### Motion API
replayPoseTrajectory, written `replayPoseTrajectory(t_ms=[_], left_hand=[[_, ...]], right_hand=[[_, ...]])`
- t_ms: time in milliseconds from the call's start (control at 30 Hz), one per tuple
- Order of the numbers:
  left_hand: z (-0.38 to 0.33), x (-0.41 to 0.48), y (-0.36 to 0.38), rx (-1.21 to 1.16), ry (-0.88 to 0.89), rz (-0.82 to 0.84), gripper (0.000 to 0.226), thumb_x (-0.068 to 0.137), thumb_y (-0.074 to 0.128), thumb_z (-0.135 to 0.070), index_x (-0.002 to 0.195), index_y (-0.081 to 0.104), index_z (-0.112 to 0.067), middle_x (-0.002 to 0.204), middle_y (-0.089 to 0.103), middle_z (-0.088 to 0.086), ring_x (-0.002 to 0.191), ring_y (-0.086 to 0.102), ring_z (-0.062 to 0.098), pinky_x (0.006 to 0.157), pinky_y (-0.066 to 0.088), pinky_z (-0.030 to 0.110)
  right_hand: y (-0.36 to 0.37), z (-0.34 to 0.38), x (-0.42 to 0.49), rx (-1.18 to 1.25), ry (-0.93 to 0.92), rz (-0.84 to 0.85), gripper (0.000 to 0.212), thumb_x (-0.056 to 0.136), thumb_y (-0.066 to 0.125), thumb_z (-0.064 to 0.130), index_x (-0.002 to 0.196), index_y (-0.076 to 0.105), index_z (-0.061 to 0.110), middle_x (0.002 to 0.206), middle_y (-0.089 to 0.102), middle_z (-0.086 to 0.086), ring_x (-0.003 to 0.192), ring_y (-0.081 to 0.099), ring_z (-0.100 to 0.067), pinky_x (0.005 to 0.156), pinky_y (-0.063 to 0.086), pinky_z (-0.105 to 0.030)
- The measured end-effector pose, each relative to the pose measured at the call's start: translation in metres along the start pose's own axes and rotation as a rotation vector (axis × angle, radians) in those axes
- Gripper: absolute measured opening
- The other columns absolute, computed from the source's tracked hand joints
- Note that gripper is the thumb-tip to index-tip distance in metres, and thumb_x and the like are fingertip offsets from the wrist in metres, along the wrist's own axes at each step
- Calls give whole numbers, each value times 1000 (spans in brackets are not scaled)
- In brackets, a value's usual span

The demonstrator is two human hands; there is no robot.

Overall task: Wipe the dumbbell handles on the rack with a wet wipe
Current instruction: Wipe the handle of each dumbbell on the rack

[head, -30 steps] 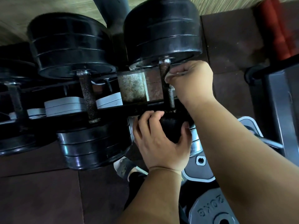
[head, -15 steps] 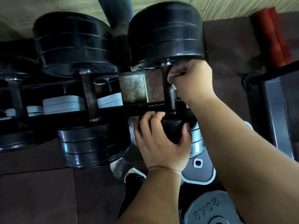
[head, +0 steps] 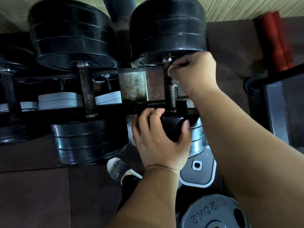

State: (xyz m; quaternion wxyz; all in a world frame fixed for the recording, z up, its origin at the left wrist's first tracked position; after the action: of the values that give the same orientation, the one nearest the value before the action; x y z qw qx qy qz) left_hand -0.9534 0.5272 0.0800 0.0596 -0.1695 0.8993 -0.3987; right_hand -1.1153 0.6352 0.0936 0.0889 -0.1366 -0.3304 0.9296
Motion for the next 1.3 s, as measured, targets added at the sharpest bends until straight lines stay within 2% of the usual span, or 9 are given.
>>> replayPoseTrajectory(t_ms=[100,267,367,533,700,900,1067,1200,1300], left_hand=[[-1,0,0,6,7,-10,57,81,65,-56,118,68,-12,126,62,7,120,58,35,109,41,53],[-3,0,-1,-17,5,-22,56,81,66,-57,118,68,-15,127,63,5,118,58,35,109,42,50],[-2,0,-3,-33,3,-49,55,81,66,-57,117,69,-15,126,63,5,115,58,35,106,43,47],[-4,4,-4,-28,-28,-30,55,79,63,-60,113,68,-17,121,63,4,117,57,38,106,43,47],[2,8,-18,-127,-74,129,75,81,59,-68,136,50,-18,138,49,4,130,45,28,114,36,42],[60,37,-105,-15,94,-203,74,87,64,-59,136,51,-4,141,51,13,133,49,32,113,37,47],[117,74,-143,95,-393,-93,115,72,52,-89,155,30,-13,160,35,12,149,32,35,118,32,59],[129,72,-140,-8,-510,-11,120,67,56,-89,160,26,-19,165,33,5,151,32,28,121,35,52],[129,75,-139,39,-497,-22,118,66,53,-89,157,34,-18,163,37,2,149,35,26,120,36,49]], right_hand=[[-4,-6,-9,12,-3,73,3,75,80,19,76,77,17,60,69,3,46,57,5,54,47,-11],[-12,-24,-31,-268,-10,322,8,72,85,21,76,80,17,70,74,-4,63,64,-10,67,56,-25],[-14,-18,-33,-343,-24,372,6,74,84,20,78,81,18,69,71,1,68,63,-10,64,48,-21],[-32,-4,-50,-18,58,202,12,75,83,16,69,75,22,66,72,0,53,61,-4,54,48,-19],[-42,16,-82,284,66,104,12,85,76,6,94,76,14,72,70,3,54,61,2,59,51,-13],[1,55,-102,416,4,158,14,82,83,21,94,79,14,66,68,12,57,57,3,64,48,-15],[42,82,-110,363,-51,216,15,82,80,5,84,73,18,83,70,12,66,62,15,66,46,-3],[80,81,-110,299,-7,296,20,77,83,10,89,75,24,91,75,5,83,73,-11,87,60,-34],[102,81,-112,289,12,358,22,78,83,12,92,71,25,89,75,5,82,73,-15,84,61,-38]])
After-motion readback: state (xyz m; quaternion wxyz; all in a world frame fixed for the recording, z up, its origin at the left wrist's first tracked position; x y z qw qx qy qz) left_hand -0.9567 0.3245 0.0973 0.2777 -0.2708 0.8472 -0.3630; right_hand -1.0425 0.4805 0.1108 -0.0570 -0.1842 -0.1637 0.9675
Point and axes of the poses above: each hand's wrist, its own x-axis towards the middle knuckle, its own y-axis out of the palm, z = x × y, the point moved 3 cm from there along x, towards the middle knuckle
